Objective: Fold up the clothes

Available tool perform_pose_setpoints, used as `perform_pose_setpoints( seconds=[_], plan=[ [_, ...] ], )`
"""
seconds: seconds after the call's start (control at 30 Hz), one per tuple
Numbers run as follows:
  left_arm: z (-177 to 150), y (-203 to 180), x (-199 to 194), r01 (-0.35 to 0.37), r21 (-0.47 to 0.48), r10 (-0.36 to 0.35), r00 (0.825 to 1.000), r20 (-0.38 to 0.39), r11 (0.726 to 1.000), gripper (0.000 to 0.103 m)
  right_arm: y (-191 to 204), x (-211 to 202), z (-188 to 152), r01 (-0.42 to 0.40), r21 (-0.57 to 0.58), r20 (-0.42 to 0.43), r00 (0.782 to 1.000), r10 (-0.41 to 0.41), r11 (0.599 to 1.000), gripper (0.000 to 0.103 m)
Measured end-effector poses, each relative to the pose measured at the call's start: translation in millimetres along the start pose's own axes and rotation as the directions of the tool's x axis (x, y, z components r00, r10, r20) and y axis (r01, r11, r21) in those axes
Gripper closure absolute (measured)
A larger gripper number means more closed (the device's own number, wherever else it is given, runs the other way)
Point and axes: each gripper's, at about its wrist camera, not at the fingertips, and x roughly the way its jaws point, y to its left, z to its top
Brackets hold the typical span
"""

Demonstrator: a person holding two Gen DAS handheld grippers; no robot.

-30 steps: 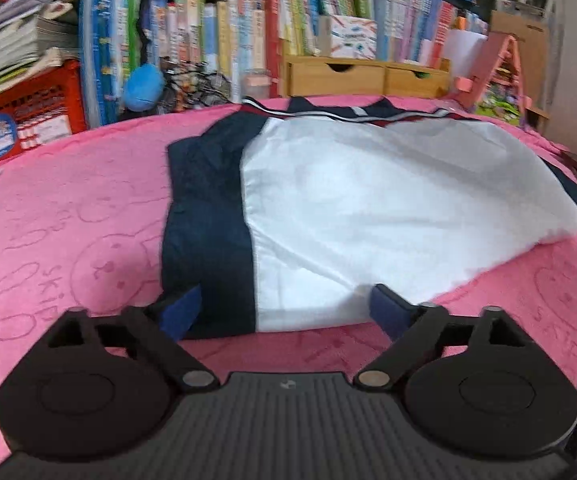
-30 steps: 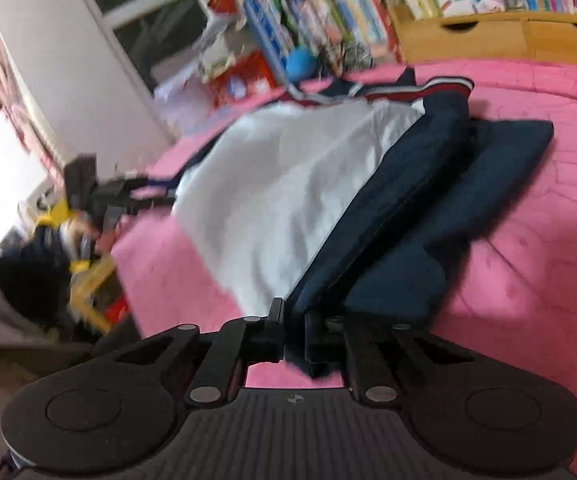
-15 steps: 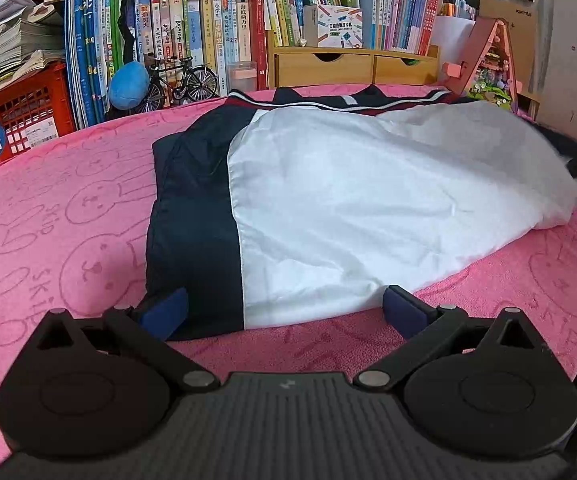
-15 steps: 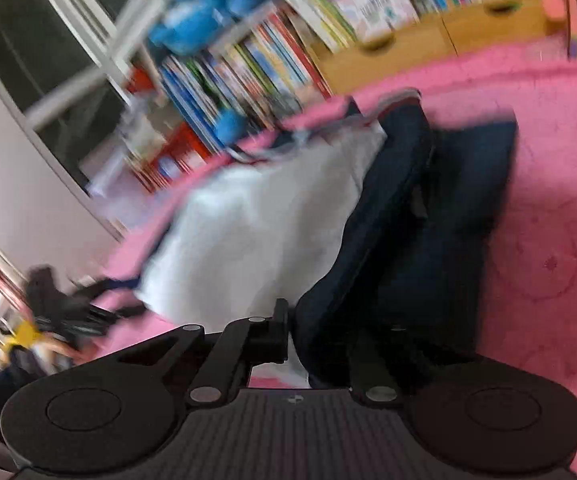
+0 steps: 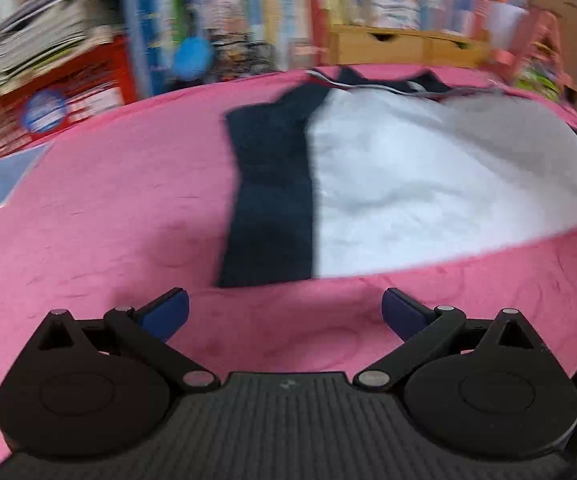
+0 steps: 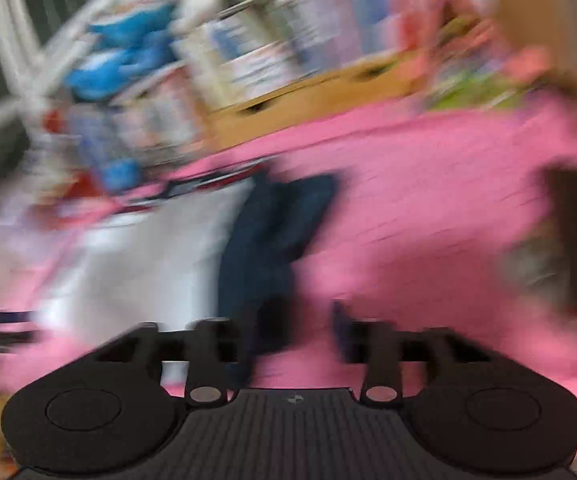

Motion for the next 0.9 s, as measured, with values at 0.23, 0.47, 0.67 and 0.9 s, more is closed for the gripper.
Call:
perform_pose_setpoints(
  seconds=[0.23, 0.47, 0.67, 0.9],
  plan=[
    [91, -69, -3, 0.007, 0.252, -0.073, 0.964, 0.256, 0.968, 0.000, 79, 40, 49, 0.034, -0.253, 0.162, 0.987, 0.007, 0.967, 0.055],
    [117, -127, 118, -0.178, 0.430, 0.107, 0.977, 0.185, 0.885, 0.000, 192, 157, 64, -0.079, -0.332, 0.030, 0.995, 0.094, 0.940, 0.036],
    [87, -24, 126, 0.055, 0.072, -0.063, 0.992, 0.111, 0.996, 0.000, 152, 186, 64, -0.115, -0.220, -0.024, 0.993, 0.113, 0.969, 0.042],
    [78, -12, 111, 0.048, 0.061, -0.055, 0.990, 0.130, 0.997, 0.000, 67, 194, 74, -0.143, 0.051, -0.024, 0.989, 0.144, 0.988, 0.103]
  ],
)
